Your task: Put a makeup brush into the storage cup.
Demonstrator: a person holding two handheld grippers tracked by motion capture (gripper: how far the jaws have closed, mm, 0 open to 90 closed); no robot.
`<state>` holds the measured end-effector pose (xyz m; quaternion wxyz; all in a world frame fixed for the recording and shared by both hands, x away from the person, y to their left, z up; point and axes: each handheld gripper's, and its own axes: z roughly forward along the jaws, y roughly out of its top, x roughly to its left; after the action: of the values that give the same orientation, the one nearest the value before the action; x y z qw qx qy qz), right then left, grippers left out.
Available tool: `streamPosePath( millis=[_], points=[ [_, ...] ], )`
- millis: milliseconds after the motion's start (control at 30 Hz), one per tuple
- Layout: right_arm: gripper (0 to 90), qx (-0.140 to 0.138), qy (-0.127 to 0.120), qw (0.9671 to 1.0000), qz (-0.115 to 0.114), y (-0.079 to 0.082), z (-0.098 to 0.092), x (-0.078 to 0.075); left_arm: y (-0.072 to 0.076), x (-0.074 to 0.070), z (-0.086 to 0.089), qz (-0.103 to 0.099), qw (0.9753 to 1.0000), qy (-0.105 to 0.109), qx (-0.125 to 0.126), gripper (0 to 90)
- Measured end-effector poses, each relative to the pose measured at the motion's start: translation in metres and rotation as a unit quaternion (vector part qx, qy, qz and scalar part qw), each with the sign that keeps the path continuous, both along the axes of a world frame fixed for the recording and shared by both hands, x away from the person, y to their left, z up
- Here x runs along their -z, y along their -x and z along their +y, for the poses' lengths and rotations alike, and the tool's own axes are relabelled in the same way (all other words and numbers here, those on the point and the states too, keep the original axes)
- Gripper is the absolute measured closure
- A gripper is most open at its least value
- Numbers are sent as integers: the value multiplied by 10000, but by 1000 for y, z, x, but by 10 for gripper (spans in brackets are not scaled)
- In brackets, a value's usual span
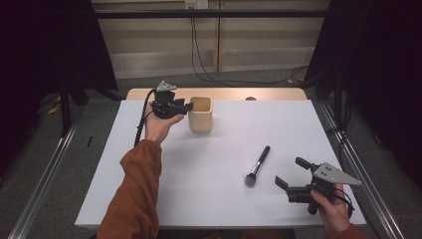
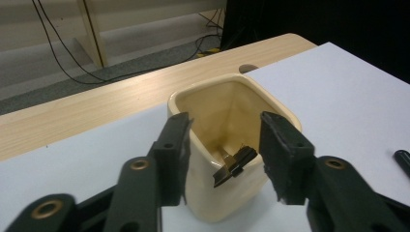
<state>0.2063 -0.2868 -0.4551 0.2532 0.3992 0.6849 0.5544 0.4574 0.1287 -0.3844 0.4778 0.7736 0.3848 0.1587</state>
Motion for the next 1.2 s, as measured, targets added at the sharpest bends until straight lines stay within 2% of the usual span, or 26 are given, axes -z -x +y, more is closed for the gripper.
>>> streamPosePath(
  millis=[100,233,300,400,533,567,600,767,900,967,1033,1200],
  points=[
    [0,3,-3,10000,7,0,0,0,3,0,2,-80,10000,46,-1,490],
    [0,10,-12,10000,9,-1,0,0,7,0,4,-118,9998,133,-65,341],
    [0,1,8,10000,3,-1,0,0,9,0,5,-103,9998,84,-142,259],
    [0,-14,14,10000,6,-1,1,0,11,1,7,-89,9998,65,-156,196],
    [0,-15,29,10000,-1,-1,1,0,16,-1,12,-121,9997,154,-154,126],
    [0,-7,15,10000,9,-1,1,0,17,-1,13,-94,9996,204,-156,109],
    [0,-6,13,10000,10,-1,1,0,18,-1,15,-37,9993,342,-132,77],
    [0,-6,34,10000,10,-1,1,0,24,-3,22,-31,9991,396,-154,44],
    [0,10,22,10000,26,-1,1,0,28,-1,25,-56,9993,315,-173,41],
    [0,19,17,10000,23,-1,0,0,33,0,26,-147,9995,252,-109,42],
    [0,11,24,10000,11,-1,0,0,37,1,27,-215,9993,284,-115,41],
    [0,20,25,10000,11,-1,-1,1,49,3,29,-285,9995,150,-54,39]
  ],
)
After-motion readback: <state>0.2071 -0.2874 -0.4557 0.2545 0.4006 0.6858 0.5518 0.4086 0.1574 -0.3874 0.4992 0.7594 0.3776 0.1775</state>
